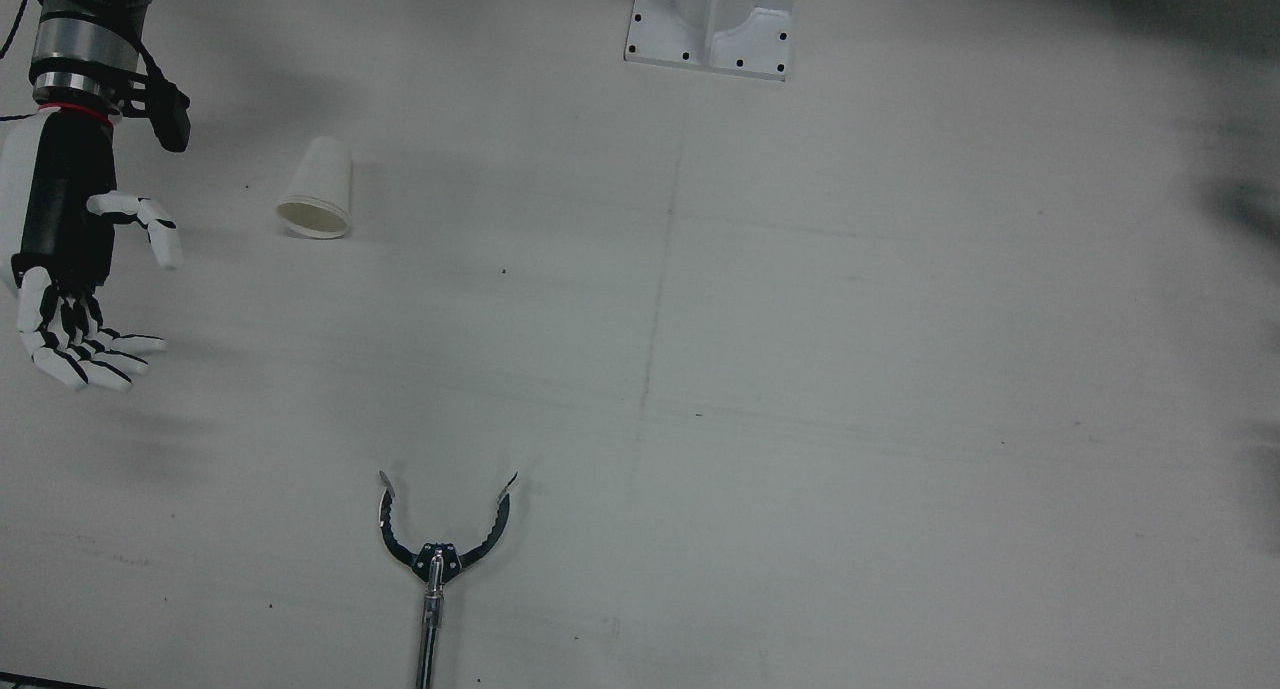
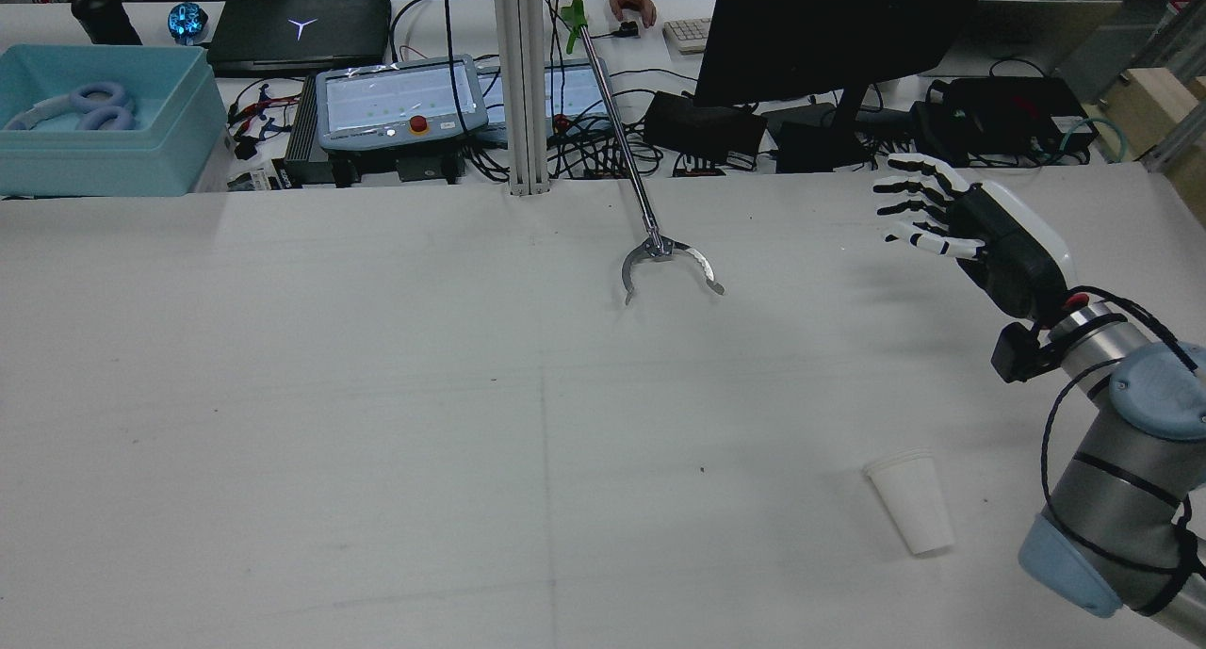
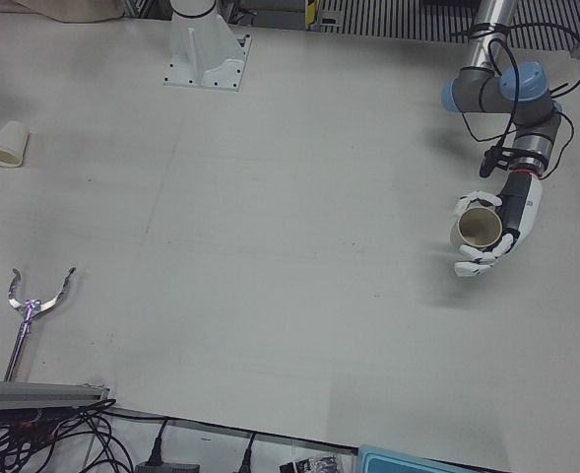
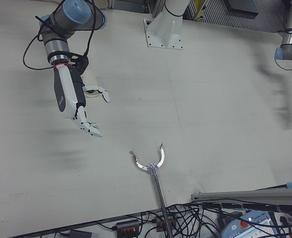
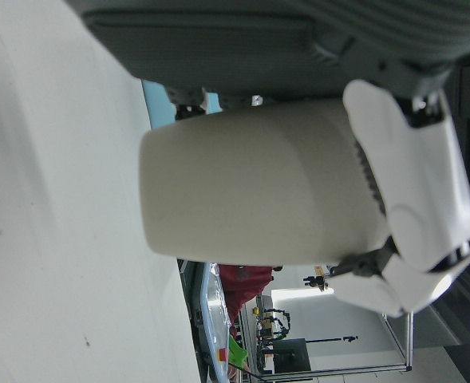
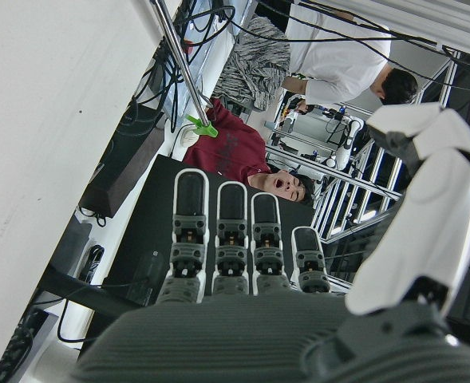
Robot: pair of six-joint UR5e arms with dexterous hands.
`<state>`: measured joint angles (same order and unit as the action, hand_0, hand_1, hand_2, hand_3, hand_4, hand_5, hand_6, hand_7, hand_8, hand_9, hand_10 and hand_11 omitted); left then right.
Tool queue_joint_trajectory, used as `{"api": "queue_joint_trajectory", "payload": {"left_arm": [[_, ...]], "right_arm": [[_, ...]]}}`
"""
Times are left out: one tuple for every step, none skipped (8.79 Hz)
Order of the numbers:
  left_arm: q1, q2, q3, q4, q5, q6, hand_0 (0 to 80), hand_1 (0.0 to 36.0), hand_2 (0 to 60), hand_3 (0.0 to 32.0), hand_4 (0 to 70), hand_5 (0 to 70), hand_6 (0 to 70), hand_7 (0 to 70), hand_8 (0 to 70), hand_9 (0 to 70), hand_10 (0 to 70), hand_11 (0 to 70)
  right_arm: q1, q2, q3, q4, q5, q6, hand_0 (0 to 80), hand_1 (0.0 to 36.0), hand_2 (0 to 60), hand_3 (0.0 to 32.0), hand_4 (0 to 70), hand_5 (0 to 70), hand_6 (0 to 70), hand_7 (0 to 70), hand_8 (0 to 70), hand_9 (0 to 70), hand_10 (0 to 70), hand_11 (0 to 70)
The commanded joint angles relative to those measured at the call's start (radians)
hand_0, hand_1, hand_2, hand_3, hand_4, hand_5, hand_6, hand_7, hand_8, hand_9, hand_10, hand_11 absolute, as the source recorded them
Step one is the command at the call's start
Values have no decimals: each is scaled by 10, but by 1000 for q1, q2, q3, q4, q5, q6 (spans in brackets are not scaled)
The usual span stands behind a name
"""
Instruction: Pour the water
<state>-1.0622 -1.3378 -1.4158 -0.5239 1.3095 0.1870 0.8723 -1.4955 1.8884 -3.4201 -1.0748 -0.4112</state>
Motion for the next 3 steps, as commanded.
{"api": "queue_joint_trajectory", "payload": {"left_arm": [[-53, 0, 226, -204, -4, 37, 417, 178, 536, 0, 246, 384, 211, 308, 194, 296, 139, 208], [-58, 15, 230, -243, -6, 72, 428, 182, 530, 0, 267, 348, 205, 310, 226, 343, 41, 66], [-58, 29, 222, -257, -10, 80, 442, 191, 540, 0, 272, 353, 208, 313, 240, 362, 41, 65]], "right_arm": [[2, -37, -5, -1, -2, 3, 417, 157, 383, 0, 0, 267, 190, 265, 209, 316, 252, 379], [2, -49, -3, 1, -2, 6, 418, 157, 380, 0, 0, 267, 190, 264, 208, 314, 251, 377], [5, -48, -2, -1, -4, 12, 424, 160, 379, 0, 0, 273, 192, 269, 204, 309, 246, 370]]}}
